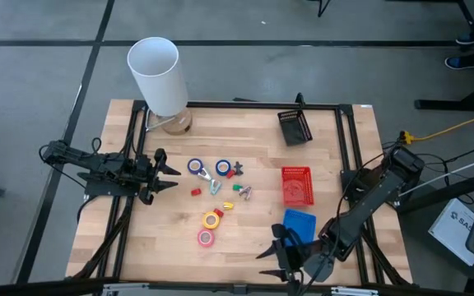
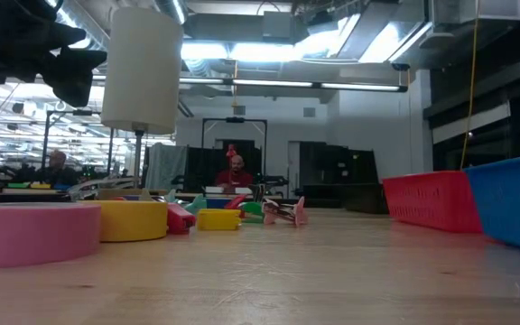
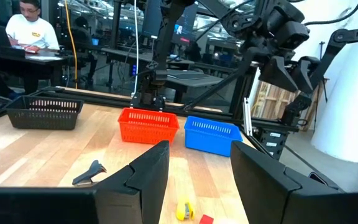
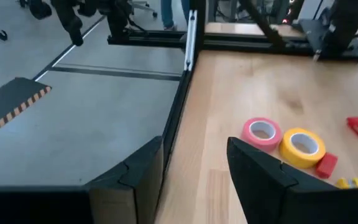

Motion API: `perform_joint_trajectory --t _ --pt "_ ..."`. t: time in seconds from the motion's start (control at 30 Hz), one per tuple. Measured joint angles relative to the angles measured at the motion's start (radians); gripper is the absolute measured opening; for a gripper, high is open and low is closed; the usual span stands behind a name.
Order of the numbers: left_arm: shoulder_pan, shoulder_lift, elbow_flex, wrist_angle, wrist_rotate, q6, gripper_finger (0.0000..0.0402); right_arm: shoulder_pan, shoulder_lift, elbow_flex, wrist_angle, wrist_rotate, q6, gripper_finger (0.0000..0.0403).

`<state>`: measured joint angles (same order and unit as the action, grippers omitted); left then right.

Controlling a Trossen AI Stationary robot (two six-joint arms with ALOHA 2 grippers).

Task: Pick and place Stapler, Stapler remover, tape
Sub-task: Put the blue tape into the black basket

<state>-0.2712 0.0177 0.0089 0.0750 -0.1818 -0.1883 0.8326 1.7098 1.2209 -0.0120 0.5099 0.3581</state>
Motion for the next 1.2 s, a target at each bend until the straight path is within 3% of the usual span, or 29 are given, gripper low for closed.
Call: perform_joint_trajectory --t 0.23,0.57,0.77,1.07,1.2 --pt "0.0 0.0 0.0 0.0 0.0 0.0 0.0169 -0.001 0.049 0.0 0.012 0.073 0.054 0.0181" --pt "0.0 0.0 0.0 0.003 0.0 0.0 0.0169 -0.006 0.047 0.0 0.101 0.073 0.03 0.0181" --pt "0.0 0.0 0.0 0.002 0.0 0.0 0.0169 -0.006 0.046 0.0 0.235 0.041 -0.153 0.0181" --pt "0.0 0.0 0.0 0.002 0.0 0.0 0.0169 -0.073 0.046 0.0 0.133 0.18 -0.4 0.0181" --pt "0.0 0.0 0.0 0.002 0.0 0.0 0.0169 -0.144 0.046 0.0 0.074 0.179 -0.418 0.0181"
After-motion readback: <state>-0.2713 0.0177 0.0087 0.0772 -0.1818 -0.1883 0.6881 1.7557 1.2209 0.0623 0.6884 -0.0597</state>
